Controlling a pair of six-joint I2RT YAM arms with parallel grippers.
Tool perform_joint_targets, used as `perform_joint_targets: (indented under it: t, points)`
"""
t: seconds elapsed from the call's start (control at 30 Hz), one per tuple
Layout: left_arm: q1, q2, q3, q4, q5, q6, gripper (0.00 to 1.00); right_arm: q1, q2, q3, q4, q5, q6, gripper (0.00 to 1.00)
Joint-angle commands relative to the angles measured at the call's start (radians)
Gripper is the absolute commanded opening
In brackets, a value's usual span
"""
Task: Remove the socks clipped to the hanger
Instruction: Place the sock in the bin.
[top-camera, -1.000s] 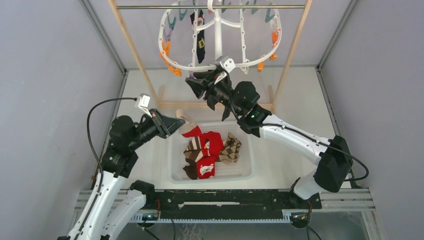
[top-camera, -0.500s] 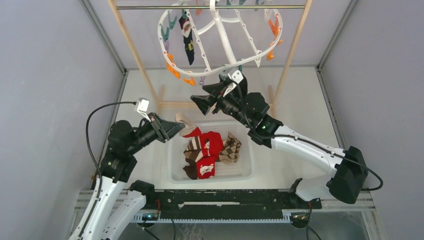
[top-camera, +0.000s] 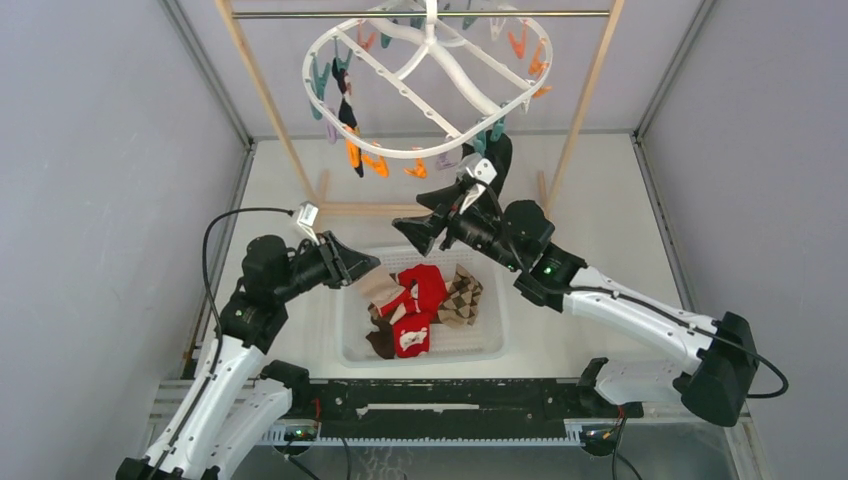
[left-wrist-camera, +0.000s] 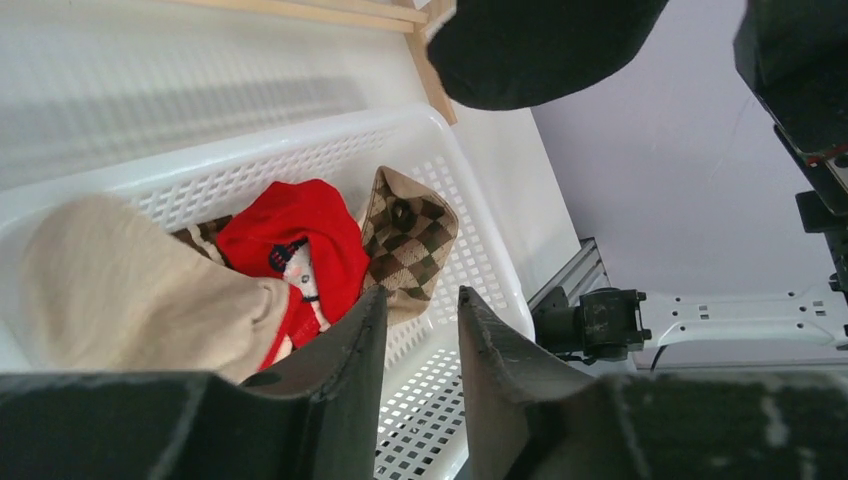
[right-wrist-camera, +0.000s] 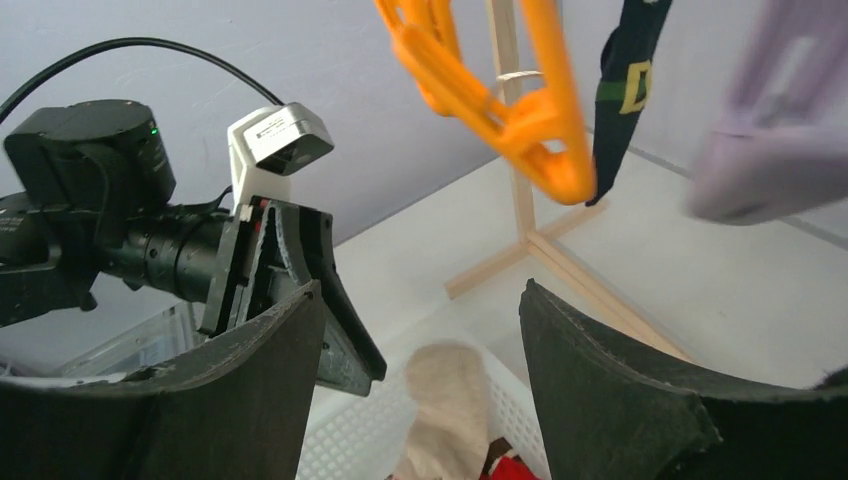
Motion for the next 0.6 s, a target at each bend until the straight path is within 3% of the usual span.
perform_joint_targets:
  t: [0.0,0.13,0.27,0.57]
  points:
    - [0.004,-0.006,-0.025,0.041,-0.001,-0.007,0.4,-0.005,-0.099,-0.044,-0.008,0.007,0.014,0.78]
    - [0.004,-0.004,-0.029,0.041,-0.01,-0.004,0.52,-0.046,-0.166,-0.084,-0.033,0.015,0.02,0.78]
    - [0.001,0.001,-0.021,0.032,-0.016,0.001,0.96,-0.11,-0.234,-0.124,-0.06,0.015,0.033,0.78]
    - [-0.01,0.009,-0.002,0.025,-0.029,0.005,1.0,-0.352,-0.358,-0.21,-0.097,-0.02,0.071,0.79]
